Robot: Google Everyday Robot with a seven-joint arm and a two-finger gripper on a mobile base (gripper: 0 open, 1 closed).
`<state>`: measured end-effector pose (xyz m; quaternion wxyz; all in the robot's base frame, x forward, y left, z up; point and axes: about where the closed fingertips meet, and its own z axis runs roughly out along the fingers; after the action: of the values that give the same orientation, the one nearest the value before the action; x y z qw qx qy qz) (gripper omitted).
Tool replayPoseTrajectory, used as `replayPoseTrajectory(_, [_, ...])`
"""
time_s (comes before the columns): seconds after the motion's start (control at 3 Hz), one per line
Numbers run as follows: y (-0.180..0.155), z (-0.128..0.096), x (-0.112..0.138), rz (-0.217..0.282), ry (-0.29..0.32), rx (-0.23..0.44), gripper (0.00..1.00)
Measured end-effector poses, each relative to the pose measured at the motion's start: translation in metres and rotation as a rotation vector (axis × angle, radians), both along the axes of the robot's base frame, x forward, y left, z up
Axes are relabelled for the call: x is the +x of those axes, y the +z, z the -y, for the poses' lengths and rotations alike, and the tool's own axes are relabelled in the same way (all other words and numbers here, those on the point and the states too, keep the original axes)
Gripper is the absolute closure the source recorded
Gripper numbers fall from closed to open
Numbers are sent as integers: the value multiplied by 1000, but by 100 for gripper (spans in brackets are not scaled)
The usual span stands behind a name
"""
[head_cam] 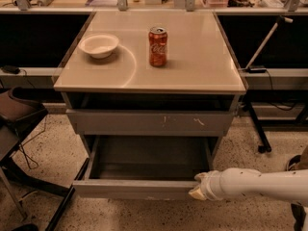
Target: Open middle drawer
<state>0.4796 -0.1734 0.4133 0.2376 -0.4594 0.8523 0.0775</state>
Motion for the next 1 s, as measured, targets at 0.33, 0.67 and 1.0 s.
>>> replayPoseTrajectory(0.33, [-4,4,-10,-7,24,-2,100])
replayPoseTrajectory(0.67, [0,4,-10,-7,24,-2,100])
replayPoseTrajectory(1.0, [0,5,-16,-10,28,2,100])
